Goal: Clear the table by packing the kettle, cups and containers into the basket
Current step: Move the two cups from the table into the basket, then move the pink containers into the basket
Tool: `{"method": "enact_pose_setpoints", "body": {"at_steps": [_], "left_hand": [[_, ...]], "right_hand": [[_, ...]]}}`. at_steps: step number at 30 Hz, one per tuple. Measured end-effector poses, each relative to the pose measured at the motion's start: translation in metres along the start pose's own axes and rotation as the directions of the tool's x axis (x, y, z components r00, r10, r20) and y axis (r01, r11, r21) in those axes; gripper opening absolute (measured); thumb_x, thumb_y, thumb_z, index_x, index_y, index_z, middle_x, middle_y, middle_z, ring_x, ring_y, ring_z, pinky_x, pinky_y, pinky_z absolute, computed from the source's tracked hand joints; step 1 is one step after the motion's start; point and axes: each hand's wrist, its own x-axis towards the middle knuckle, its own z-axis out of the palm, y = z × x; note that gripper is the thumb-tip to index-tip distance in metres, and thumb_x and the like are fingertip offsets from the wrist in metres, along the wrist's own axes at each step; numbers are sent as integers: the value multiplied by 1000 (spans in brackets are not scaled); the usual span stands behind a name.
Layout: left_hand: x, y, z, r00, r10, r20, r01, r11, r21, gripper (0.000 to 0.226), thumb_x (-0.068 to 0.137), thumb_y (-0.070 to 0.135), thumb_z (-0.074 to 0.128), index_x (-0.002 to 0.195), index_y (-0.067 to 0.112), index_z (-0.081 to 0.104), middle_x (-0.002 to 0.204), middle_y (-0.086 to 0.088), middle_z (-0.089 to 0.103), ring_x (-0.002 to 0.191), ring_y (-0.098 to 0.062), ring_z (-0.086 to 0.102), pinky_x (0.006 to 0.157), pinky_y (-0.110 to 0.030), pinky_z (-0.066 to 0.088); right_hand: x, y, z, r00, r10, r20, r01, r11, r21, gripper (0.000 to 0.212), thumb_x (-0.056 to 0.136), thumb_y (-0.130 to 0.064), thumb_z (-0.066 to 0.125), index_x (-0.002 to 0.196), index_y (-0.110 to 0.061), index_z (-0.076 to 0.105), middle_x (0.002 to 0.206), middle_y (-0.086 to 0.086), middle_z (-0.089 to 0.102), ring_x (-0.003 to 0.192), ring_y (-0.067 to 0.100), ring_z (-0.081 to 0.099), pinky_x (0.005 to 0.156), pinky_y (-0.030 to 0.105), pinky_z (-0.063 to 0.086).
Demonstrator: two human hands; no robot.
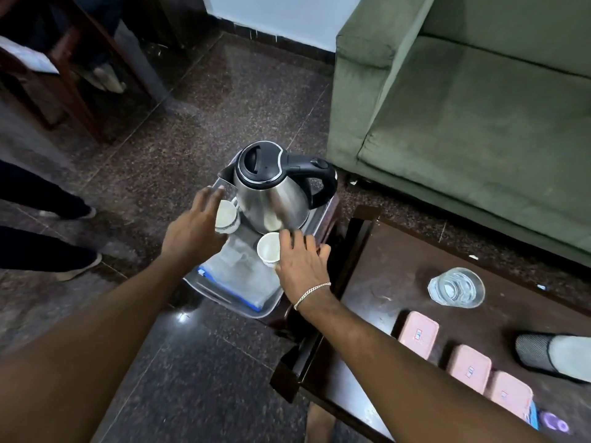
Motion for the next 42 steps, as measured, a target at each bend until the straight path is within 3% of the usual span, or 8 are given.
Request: {"method": "enact_pose_setpoints", "body": {"at_steps": [4,8,13,16,26,32,38,42], "left_hand": [[-33,24,-5,991,-4,-134,-6,997,-77,72,79,44,70,141,20,42,131,-7,44,87,-47,68,62,-51,58],[-66,63,-5,975,139,-174,-162,979,-123,59,85,59,59,124,15,53,120,-6,53,95,-40,65,66,-45,55],[-83,134,4,873,444,-203,-471,875,-112,71,90,65,61,138,13,55,133,-8,55,117,-31,58,95,-41,50],[-89,186,18,819,549,-166,-569,814,-115,80,89,68,61,146,13,51,140,-8,53,124,-30,57,101,-42,51],[-119,332,106,702,647,298,-660,748,-67,106,79,61,71,162,22,18,163,-1,27,139,-29,45,105,-50,49],[-120,358,154,656,548,519,-635,772,-12,122,74,44,87,164,21,7,170,1,14,151,-29,27,111,-55,41],[-119,359,165,659,594,462,-647,760,-55,107,78,31,84,161,15,17,154,-2,31,128,-31,47,102,-50,50],[-120,345,131,663,657,359,-624,750,-218,103,77,30,81,160,10,23,155,-6,34,125,-32,49,109,-43,42]], "right_hand": [[-14,21,-12,995,-53,-89,59,997,58,74,69,-47,82,129,-22,46,126,4,52,112,28,51,82,46,38],[-38,51,-23,987,-33,-156,50,993,104,70,75,-57,71,132,-24,46,138,3,49,126,26,48,85,45,37],[-89,112,-32,992,82,-95,-71,991,115,72,82,-68,55,142,-29,43,155,0,45,143,26,39,99,55,36],[-127,154,-37,987,146,-61,-141,987,80,73,81,-70,55,142,-30,45,154,-3,46,142,24,42,99,55,37],[-240,289,-12,912,373,169,-368,928,-62,73,80,-62,60,142,-26,45,143,0,51,129,25,50,94,47,34],[-255,325,16,887,340,313,-309,940,-147,93,71,-47,76,149,-21,34,157,4,34,138,27,39,93,48,31],[-247,329,18,898,322,300,-303,947,-110,84,67,-47,71,142,-27,39,137,-1,46,123,26,48,86,44,28],[-242,311,-2,904,336,265,-347,938,-5,98,63,-63,76,144,-35,31,136,-3,43,125,26,48,87,45,34]]}}
